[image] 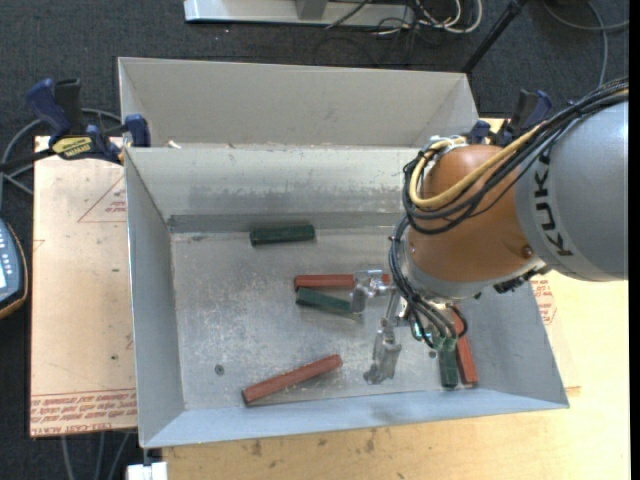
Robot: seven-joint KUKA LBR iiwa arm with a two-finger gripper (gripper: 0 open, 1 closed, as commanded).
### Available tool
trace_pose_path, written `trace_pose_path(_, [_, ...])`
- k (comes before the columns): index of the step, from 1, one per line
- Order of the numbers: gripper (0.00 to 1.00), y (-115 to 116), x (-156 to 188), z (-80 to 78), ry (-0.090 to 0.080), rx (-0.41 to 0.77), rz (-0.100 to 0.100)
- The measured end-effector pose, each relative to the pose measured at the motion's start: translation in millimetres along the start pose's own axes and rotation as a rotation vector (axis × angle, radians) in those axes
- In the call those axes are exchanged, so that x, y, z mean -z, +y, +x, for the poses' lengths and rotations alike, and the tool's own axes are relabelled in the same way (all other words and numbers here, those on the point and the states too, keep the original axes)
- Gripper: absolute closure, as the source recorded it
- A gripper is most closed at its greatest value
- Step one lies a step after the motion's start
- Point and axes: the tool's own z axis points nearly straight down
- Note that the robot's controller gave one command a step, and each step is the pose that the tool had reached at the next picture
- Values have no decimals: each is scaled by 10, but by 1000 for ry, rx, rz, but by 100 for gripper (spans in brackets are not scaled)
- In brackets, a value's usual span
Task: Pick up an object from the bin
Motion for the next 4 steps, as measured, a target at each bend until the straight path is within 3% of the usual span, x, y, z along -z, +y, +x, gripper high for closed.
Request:
trace_pose_path(1, [0,697,-1022,-48,-20,300,1])
trace_pose_path(2, [0,703,-727,-38,-11,171,0])
trace_pose_path(3, [0,770,-733,-32,-9,277,1])
trace_pose_path(4, [0,894,-1012,-3,-22,308,1])
